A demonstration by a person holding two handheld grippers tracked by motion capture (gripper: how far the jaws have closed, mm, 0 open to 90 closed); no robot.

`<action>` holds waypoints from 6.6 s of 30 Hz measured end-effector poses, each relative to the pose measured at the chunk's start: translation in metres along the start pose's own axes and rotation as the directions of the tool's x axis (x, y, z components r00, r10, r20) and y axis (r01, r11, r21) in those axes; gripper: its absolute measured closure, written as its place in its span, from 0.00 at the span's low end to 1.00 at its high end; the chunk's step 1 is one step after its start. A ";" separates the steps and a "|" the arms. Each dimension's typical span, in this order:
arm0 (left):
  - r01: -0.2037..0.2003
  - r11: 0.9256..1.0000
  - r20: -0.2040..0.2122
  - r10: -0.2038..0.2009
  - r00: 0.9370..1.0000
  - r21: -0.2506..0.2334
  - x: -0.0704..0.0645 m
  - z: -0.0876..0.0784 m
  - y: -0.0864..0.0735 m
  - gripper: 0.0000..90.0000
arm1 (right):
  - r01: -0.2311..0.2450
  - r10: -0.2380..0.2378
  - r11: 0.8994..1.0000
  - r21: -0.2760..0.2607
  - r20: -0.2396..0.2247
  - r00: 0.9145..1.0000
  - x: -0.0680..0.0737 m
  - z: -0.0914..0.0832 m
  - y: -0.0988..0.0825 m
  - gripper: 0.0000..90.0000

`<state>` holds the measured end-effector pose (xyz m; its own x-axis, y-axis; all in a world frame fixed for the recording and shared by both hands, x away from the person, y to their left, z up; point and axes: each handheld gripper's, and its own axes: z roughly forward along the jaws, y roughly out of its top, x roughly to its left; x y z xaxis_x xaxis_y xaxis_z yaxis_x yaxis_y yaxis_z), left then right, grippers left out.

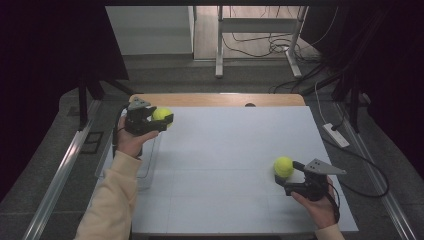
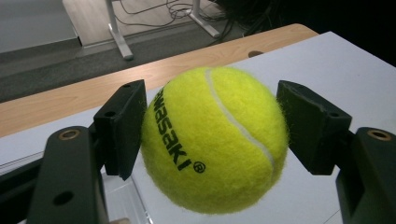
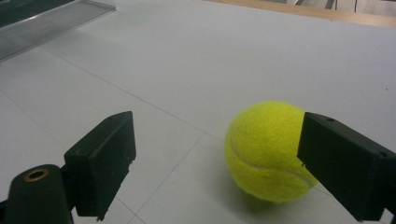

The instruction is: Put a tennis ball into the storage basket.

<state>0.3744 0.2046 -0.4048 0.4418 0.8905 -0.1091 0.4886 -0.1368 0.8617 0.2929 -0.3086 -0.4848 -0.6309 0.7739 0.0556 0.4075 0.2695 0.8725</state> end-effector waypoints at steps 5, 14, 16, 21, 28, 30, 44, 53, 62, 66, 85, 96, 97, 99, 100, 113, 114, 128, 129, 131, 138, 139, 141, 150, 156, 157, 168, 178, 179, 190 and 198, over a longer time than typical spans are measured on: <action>0.011 1.000 -0.012 -0.011 1.000 -0.004 0.005 -0.004 -0.002 0.32 | 0.004 -0.004 1.000 0.000 -0.003 1.000 0.000 0.001 0.000 0.13; 0.021 1.000 -0.027 -0.021 0.999 -0.004 0.013 -0.008 -0.004 0.32 | 0.005 -0.005 1.000 0.001 -0.003 1.000 0.000 0.001 0.000 0.13; 0.024 1.000 -0.031 -0.024 0.999 -0.004 0.015 -0.009 -0.004 0.32 | 0.005 -0.005 1.000 0.000 -0.003 1.000 0.000 0.001 0.000 0.13; 0.031 1.000 -0.044 -0.031 0.999 -0.002 0.020 -0.010 -0.006 0.32 | 0.004 -0.004 1.000 0.000 -0.003 1.000 0.000 0.000 0.000 0.13; 0.040 0.999 -0.059 -0.040 0.997 -0.001 0.026 -0.012 -0.007 0.32 | 0.003 -0.003 1.000 0.001 -0.001 1.000 0.000 0.000 0.000 0.13; 0.041 0.999 -0.060 -0.041 0.997 -0.001 0.027 -0.012 -0.007 0.32 | 0.003 -0.003 1.000 -0.001 -0.003 1.000 0.000 0.000 0.000 0.13; 0.070 0.998 -0.105 -0.069 0.992 0.006 0.045 -0.016 -0.010 0.32 | 0.003 -0.003 1.000 0.000 -0.003 1.000 0.000 0.001 0.000 0.13; 0.090 0.996 -0.143 -0.087 0.986 0.010 0.058 -0.019 -0.013 0.32 | 0.001 -0.001 1.000 0.000 -0.003 1.000 0.000 0.001 0.000 0.13; 0.100 0.995 -0.172 -0.095 0.980 0.020 0.068 -0.019 -0.013 0.32 | 0.000 0.000 1.000 -0.001 -0.002 1.000 0.000 0.001 0.000 0.13; 0.103 0.994 -0.180 -0.097 0.979 0.021 0.071 -0.020 -0.013 0.32 | 0.001 -0.001 1.000 0.000 -0.002 1.000 0.000 0.001 0.000 0.13; 0.141 0.990 -0.245 -0.129 0.961 0.031 0.093 -0.022 -0.024 0.32 | 0.001 -0.001 1.000 0.001 0.001 1.000 0.000 0.001 0.000 0.13; 0.164 0.985 -0.285 -0.141 0.948 0.059 0.106 -0.012 -0.028 0.32 | 0.001 -0.001 1.000 0.003 0.001 1.000 0.000 0.001 0.000 0.13; 0.163 0.984 -0.285 -0.138 0.949 0.067 0.107 -0.011 -0.028 0.32 | 0.002 -0.002 1.000 0.003 0.002 1.000 0.000 0.001 0.000 0.13; 0.157 0.984 -0.289 -0.128 0.949 0.079 0.107 -0.008 -0.026 0.32 | 0.000 0.000 1.000 0.003 0.002 1.000 -0.001 0.001 0.000 0.13; 0.157 0.984 -0.289 -0.128 0.949 0.081 0.107 -0.007 -0.025 0.32 | 0.000 0.000 1.000 0.004 0.002 1.000 -0.001 0.001 0.000 0.13; 0.157 0.977 -0.298 -0.109 0.948 0.142 0.111 0.009 -0.026 0.32 | -0.002 0.002 1.000 0.003 0.002 1.000 -0.001 0.001 -0.001 0.13; 0.159 0.977 -0.300 -0.109 0.948 0.145 0.112 0.010 -0.027 0.32 | -0.001 0.001 1.000 0.004 0.002 1.000 -0.001 0.001 -0.001 0.13; 0.169 0.954 -0.302 -0.089 0.949 0.248 0.115 0.030 -0.037 0.32 | -0.004 0.004 1.000 0.005 0.002 1.000 -0.002 0.001 -0.001 0.13; 0.167 0.953 -0.302 -0.086 0.949 0.253 0.115 0.031 -0.037 0.32 | -0.004 0.004 1.000 0.005 0.002 1.000 -0.002 0.001 -0.001 0.13; 0.164 0.951 -0.303 -0.080 0.950 0.263 0.115 0.033 -0.038 0.32 | -0.002 0.002 1.000 0.006 0.002 1.000 -0.001 0.002 -0.001 0.13; 0.176 0.940 -0.316 -0.078 0.946 0.294 0.117 0.038 -0.044 0.32 | -0.003 0.003 1.000 0.008 0.004 1.000 -0.003 0.001 -0.002 0.13; 0.181 0.936 -0.321 -0.079 0.944 0.302 0.118 0.039 -0.045 0.32 | -0.002 0.002 1.000 0.007 0.003 1.000 -0.003 0.001 -0.002 0.13; 0.193 0.932 -0.325 -0.088 0.942 0.308 0.119 0.040 -0.047 0.32 | -0.002 0.002 1.000 0.006 0.003 1.000 -0.003 0.001 -0.002 0.13; 0.176 0.941 -0.319 -0.079 0.944 0.289 0.117 0.037 -0.045 0.31 | 0.000 0.000 1.000 0.009 0.006 1.000 -0.003 0.002 -0.002 0.13; 0.200 0.938 -0.347 -0.093 0.933 0.285 0.117 0.037 -0.045 0.28 | 0.000 0.000 1.000 0.008 0.004 1.000 -0.002 0.002 -0.002 0.13; 0.204 0.937 -0.343 -0.100 0.934 0.282 0.117 0.036 -0.044 0.24 | -0.001 0.001 1.000 0.006 0.002 1.000 -0.003 0.001 -0.002 0.13; 0.176 0.971 -0.186 -0.145 0.972 0.164 0.099 0.002 -0.031 0.19 | 0.000 0.000 1.000 0.009 0.005 1.000 -0.003 0.002 -0.001 0.13; 0.150 0.982 -0.104 -0.139 0.985 0.110 0.084 -0.011 -0.036 0.18 | -0.006 0.006 1.000 0.004 0.005 1.000 -0.005 0.001 -0.001 0.13; 0.143 0.984 -0.098 -0.133 0.986 0.108 0.082 -0.012 -0.036 0.18 | -0.009 0.009 1.000 0.002 0.006 1.000 -0.005 0.001 -0.001 0.13; 0.132 0.988 -0.021 -0.131 0.991 0.083 0.068 -0.018 -0.039 0.18 | -0.021 0.021 1.000 -0.004 0.011 1.000 -0.007 0.000 -0.001 0.13; 0.110 0.991 -0.006 -0.109 0.994 0.074 0.061 -0.018 -0.039 0.18 | -0.021 0.021 1.000 0.001 0.016 1.000 -0.007 0.001 -0.001 0.13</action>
<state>0.3693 0.2717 -0.4360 0.3810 0.9028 -0.1996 0.5886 -0.0703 0.8054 0.2972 -0.3139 -0.4865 -0.6114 0.7886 0.0657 0.4213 0.2541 0.8706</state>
